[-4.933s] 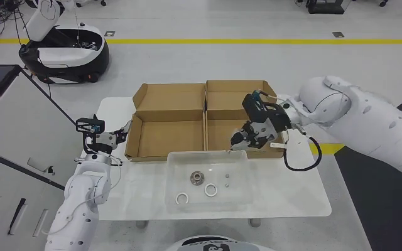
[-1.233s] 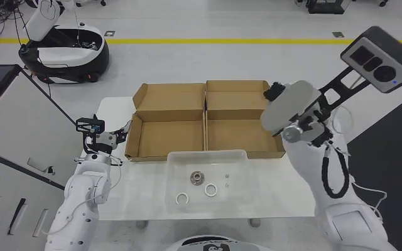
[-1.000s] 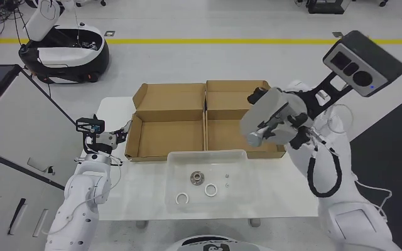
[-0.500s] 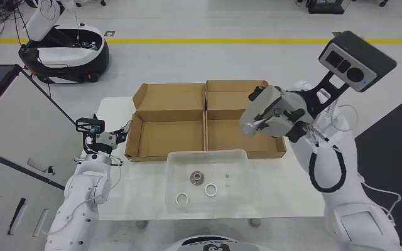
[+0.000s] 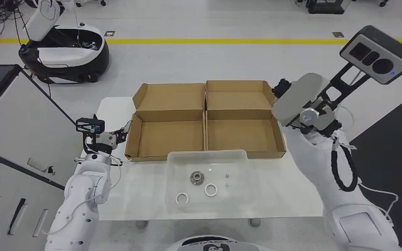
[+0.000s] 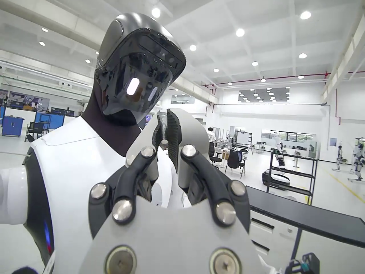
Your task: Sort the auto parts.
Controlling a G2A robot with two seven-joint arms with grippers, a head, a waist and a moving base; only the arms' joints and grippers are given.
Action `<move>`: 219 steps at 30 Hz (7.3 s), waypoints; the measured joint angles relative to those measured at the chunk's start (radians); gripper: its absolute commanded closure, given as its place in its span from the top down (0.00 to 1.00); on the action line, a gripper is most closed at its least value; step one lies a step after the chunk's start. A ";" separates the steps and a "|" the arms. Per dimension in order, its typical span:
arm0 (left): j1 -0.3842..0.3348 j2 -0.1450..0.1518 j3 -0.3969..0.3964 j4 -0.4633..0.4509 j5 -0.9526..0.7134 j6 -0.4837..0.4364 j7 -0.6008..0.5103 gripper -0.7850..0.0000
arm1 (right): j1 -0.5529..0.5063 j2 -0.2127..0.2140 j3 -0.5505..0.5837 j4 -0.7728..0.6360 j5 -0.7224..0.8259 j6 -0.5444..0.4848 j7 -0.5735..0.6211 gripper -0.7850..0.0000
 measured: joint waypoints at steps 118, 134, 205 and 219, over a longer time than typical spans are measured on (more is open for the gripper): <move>0.000 0.000 0.000 0.000 0.000 0.000 0.000 1.00 | 0.541 0.066 -0.953 0.995 -1.417 0.409 0.311 0.10; 0.000 0.000 0.000 0.000 0.000 0.000 0.000 1.00 | 0.539 0.060 -0.908 1.003 -1.424 0.392 0.314 0.93; 0.000 0.000 0.000 0.000 0.000 0.000 0.000 1.00 | 0.509 0.304 -0.974 0.057 -1.178 0.536 0.537 0.93; 0.000 0.000 0.000 0.000 0.000 0.000 0.000 1.00 | 0.489 0.264 -0.974 0.076 -1.201 0.580 0.581 0.97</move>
